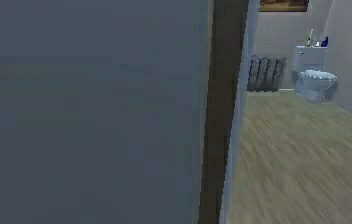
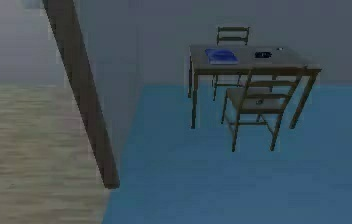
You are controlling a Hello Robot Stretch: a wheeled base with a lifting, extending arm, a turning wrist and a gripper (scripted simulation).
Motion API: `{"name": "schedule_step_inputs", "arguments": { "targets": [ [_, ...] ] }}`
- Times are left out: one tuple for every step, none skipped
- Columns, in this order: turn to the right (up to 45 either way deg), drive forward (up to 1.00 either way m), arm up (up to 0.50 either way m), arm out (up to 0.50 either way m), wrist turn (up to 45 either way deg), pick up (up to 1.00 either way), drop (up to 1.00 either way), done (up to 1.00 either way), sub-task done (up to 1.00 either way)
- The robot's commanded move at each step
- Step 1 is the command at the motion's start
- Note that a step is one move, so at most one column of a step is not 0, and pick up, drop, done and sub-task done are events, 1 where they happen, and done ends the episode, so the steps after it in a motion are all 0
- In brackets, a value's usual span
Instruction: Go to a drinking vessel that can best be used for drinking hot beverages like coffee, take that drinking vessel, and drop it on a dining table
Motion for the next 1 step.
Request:
{"name": "schedule_step_inputs", "arguments": {
  "targets": [
    [-45.0, 0.00, 0.00, 0.00, 0.0, 0.00, 0.00, 0.00, 0.00]
  ]
}}
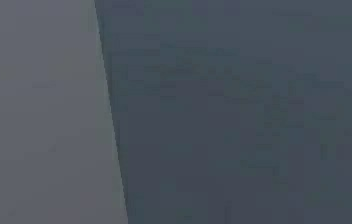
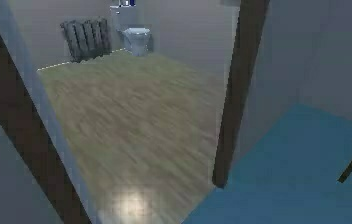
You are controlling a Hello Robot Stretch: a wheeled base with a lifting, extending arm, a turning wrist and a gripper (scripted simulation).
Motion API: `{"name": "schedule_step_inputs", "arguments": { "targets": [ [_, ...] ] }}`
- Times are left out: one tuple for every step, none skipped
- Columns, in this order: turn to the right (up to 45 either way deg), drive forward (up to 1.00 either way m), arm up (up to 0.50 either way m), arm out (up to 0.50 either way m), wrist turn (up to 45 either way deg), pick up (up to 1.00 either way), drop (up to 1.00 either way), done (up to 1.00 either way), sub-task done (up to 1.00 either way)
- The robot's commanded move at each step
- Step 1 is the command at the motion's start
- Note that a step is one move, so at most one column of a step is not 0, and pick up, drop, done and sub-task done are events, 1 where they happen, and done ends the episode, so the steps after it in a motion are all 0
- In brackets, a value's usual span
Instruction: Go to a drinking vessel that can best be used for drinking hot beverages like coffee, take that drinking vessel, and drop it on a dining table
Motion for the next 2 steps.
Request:
{"name": "schedule_step_inputs", "arguments": {
  "targets": [
    [-45.0, 0.00, 0.00, 0.00, 0.0, 0.00, 0.00, 0.00, 0.00],
    [-45.0, 0.00, 0.00, 0.00, 0.0, 0.00, 0.00, 0.00, 0.00]
  ]
}}
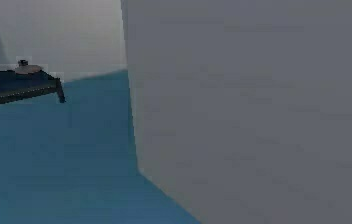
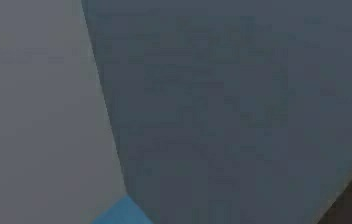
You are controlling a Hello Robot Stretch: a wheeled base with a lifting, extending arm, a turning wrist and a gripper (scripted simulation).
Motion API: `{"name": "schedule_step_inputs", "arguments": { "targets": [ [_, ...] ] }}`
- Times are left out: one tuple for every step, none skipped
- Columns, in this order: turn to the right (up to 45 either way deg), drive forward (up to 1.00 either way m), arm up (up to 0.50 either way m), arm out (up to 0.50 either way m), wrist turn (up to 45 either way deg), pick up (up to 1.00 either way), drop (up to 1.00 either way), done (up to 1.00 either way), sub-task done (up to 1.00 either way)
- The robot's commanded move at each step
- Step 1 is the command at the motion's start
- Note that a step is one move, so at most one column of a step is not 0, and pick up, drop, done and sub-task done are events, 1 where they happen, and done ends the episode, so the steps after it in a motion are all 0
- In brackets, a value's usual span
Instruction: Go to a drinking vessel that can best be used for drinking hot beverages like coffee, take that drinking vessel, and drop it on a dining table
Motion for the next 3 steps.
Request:
{"name": "schedule_step_inputs", "arguments": {
  "targets": [
    [-39.0, 0.00, 0.00, 0.00, 0.0, 0.00, 0.00, 0.00, 0.00],
    [0.0, 0.10, 0.00, 0.00, 0.0, 0.00, 0.00, 0.00, 0.00],
    [6.0, 0.00, 0.00, 0.00, 0.0, 0.00, 0.00, 0.00, 0.00]
  ]
}}
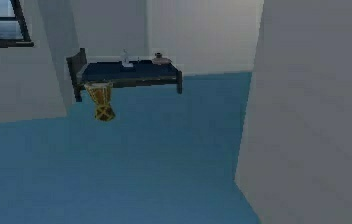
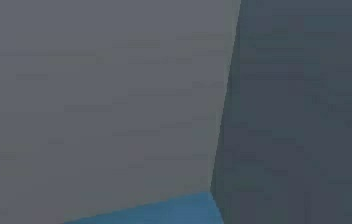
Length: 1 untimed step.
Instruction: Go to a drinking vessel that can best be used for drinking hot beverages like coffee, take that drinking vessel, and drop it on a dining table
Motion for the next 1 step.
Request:
{"name": "schedule_step_inputs", "arguments": {
  "targets": [
    [0.0, 1.00, 0.00, 0.00, 0.0, 0.00, 0.00, 0.00, 0.00]
  ]
}}
